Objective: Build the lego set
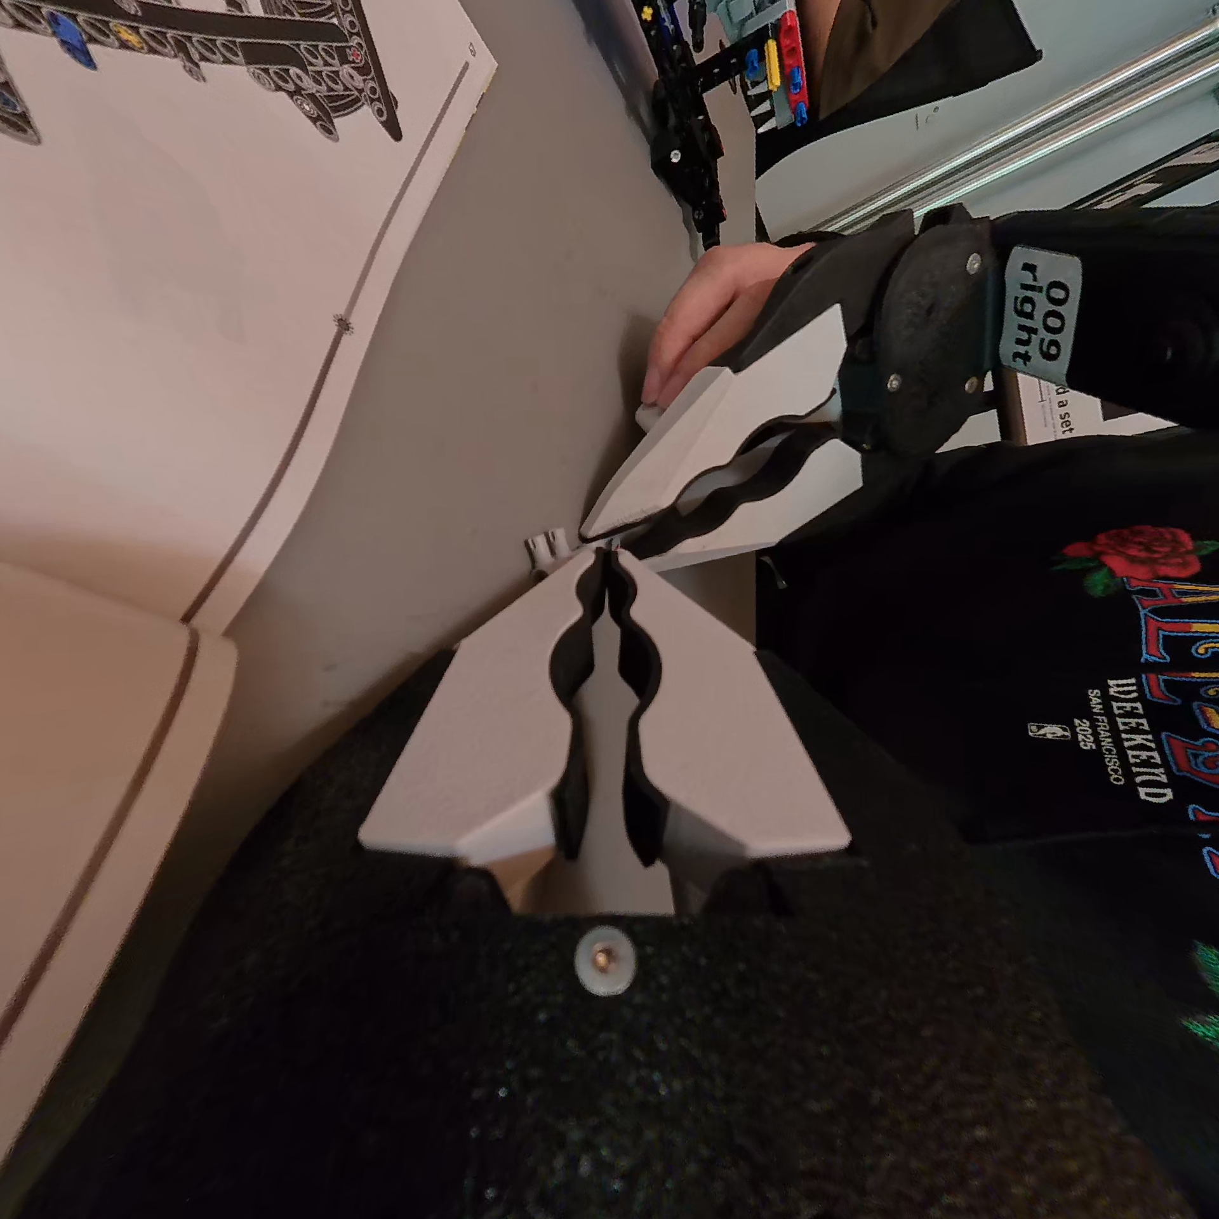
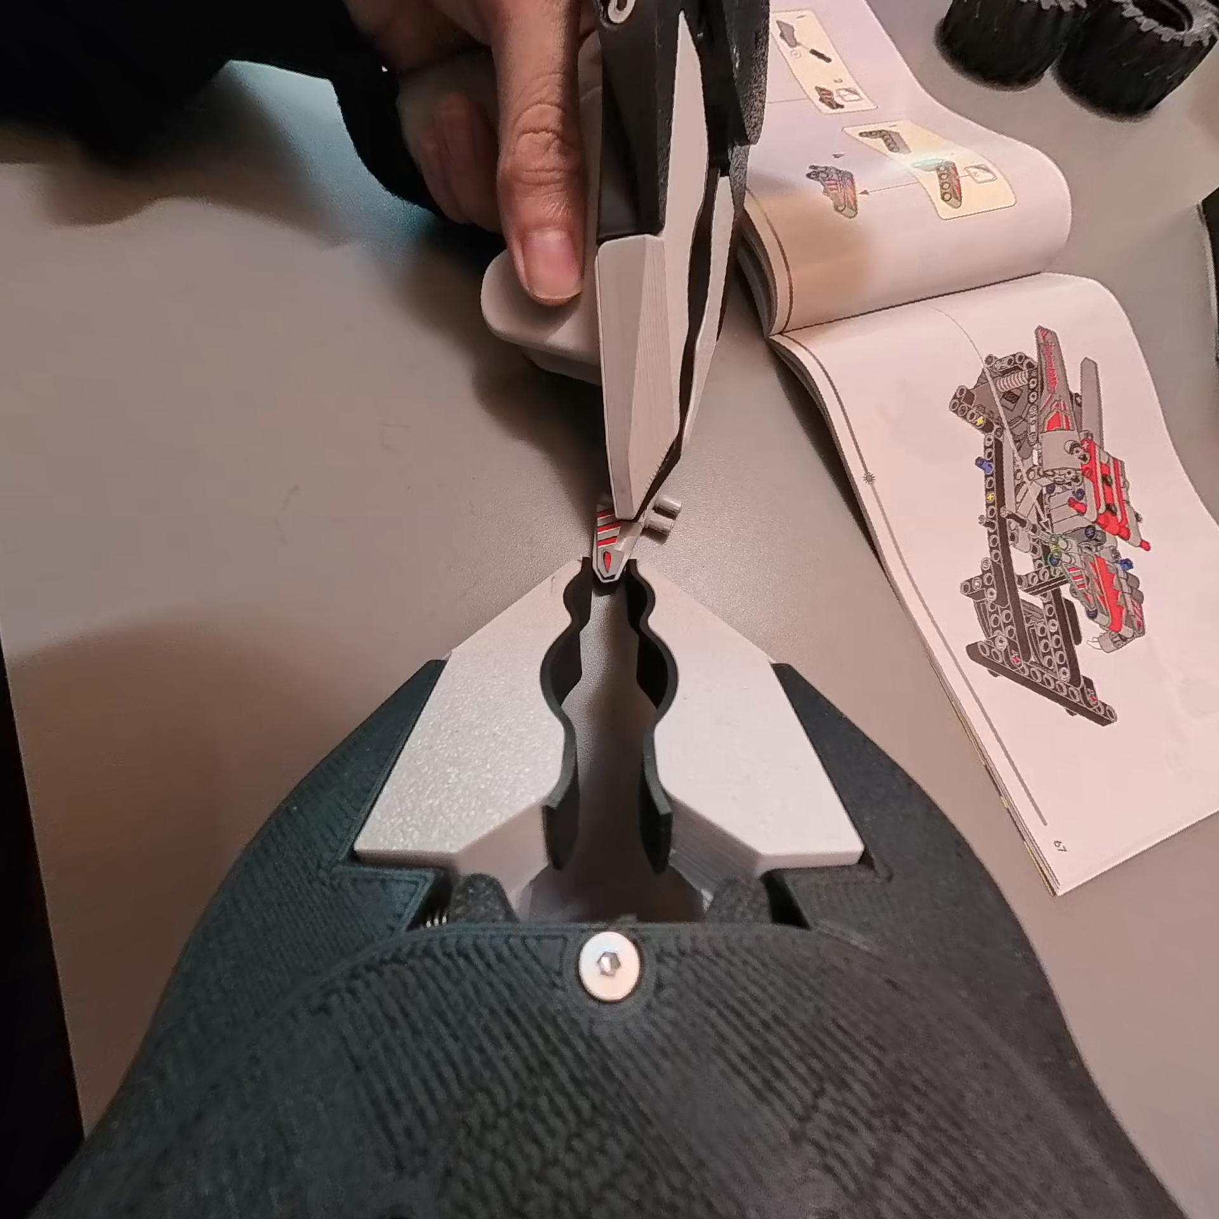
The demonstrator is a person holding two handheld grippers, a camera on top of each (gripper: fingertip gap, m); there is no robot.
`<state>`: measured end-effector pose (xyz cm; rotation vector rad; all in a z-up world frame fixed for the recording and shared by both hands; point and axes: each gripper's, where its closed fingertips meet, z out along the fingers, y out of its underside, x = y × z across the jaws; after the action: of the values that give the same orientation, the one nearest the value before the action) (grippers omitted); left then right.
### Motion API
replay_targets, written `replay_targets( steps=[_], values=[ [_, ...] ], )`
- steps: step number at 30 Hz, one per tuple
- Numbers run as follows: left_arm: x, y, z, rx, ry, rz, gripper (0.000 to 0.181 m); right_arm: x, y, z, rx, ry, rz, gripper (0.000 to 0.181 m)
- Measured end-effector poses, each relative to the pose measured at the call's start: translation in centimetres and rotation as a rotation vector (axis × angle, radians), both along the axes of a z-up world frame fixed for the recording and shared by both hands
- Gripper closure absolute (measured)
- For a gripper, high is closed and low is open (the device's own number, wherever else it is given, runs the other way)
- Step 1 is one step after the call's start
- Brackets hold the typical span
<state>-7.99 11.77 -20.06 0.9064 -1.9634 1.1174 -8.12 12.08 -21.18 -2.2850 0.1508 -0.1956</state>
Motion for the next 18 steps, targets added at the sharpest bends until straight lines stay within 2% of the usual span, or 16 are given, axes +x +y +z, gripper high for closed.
replay_targets(
  steps=[1,18],
  values=[
    [0.00,-0.01,-0.01,0.001,-0.001,0.000,0.181,-0.01,0.00,0.00,0.000,0.000,0.000,0.173],
    [0.02,0.00,-0.06,0.012,-0.014,0.002,0.181,-0.02,-0.01,0.00,0.001,0.005,-0.002,0.172]
  ],
)
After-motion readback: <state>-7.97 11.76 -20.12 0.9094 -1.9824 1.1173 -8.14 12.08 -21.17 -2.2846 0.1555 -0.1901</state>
